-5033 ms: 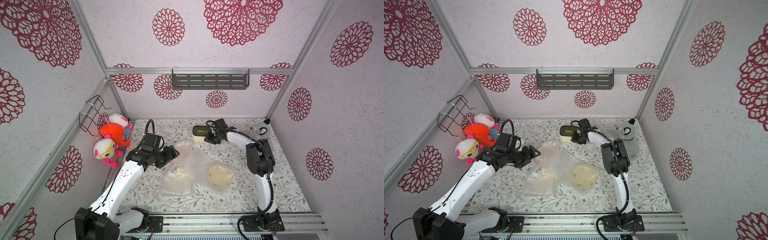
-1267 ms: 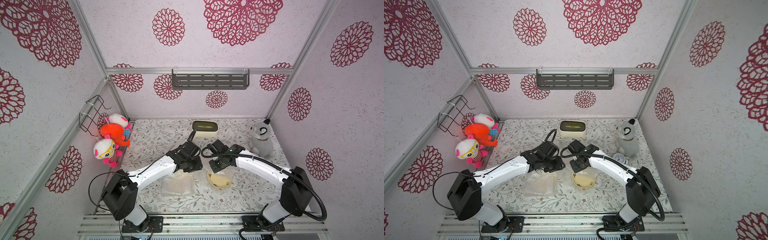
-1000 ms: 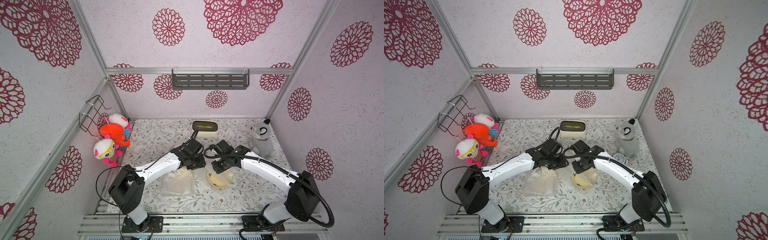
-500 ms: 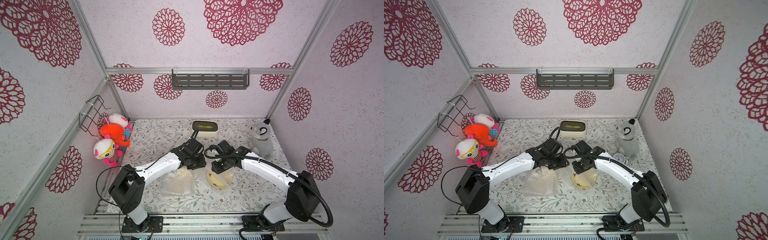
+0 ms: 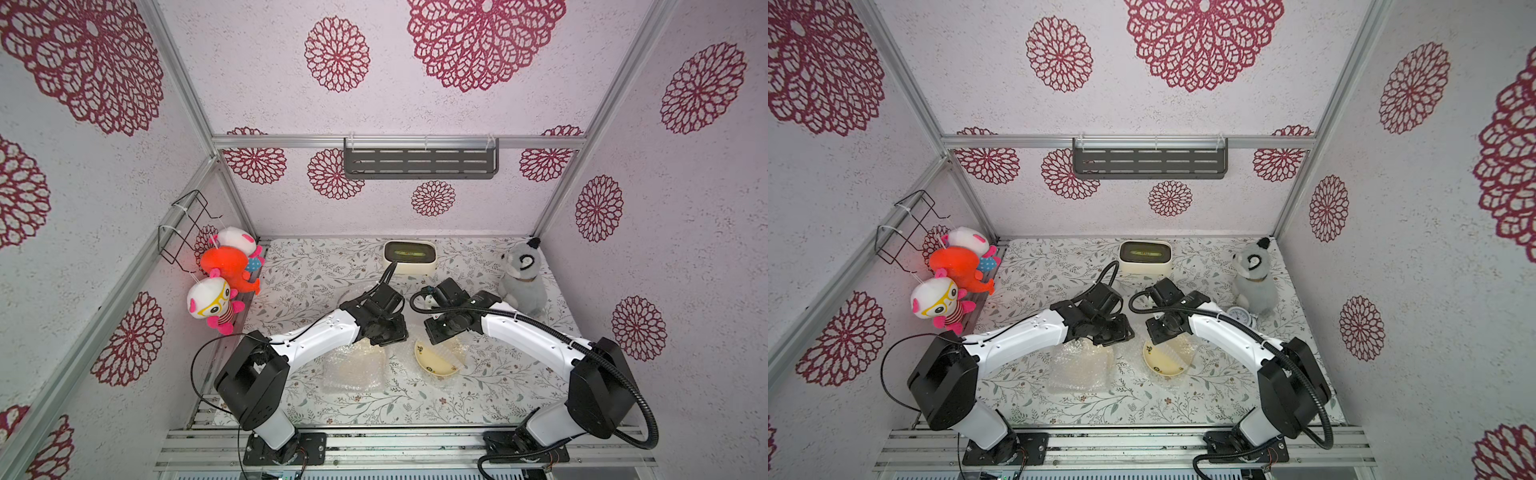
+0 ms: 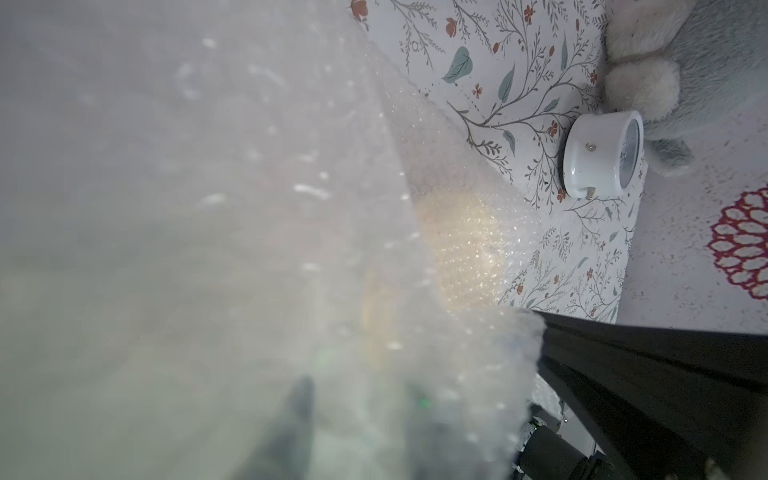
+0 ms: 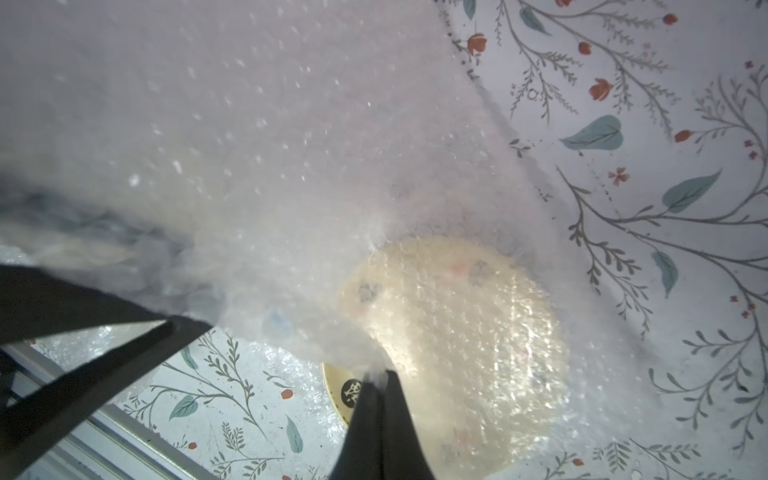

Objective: Unpack dinner plates from bubble wrap
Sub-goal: Unwrap the bubble wrap at the center of the board.

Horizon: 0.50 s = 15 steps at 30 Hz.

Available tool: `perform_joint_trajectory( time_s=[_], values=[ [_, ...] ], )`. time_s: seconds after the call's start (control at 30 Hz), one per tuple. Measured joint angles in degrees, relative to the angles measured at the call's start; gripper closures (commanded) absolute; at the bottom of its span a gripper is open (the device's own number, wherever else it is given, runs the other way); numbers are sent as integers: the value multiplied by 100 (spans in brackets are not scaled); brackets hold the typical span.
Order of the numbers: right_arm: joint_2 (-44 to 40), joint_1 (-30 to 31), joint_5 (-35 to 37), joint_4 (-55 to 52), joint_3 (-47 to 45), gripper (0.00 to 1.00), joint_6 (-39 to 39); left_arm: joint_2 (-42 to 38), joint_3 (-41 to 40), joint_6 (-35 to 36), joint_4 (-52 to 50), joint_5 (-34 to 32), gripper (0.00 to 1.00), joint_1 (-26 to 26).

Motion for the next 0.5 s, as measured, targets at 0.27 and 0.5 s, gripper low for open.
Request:
perform_joint_trajectory(
  time_s=[0.27, 0.5],
  values=[
    [0, -197, 422, -181, 354, 100, 48, -31, -275, 55, 9, -37, 61, 0],
    [83, -308, 1139, -452, 1027, 100, 39, -4, -415, 133, -20, -164, 62, 0]
  ],
)
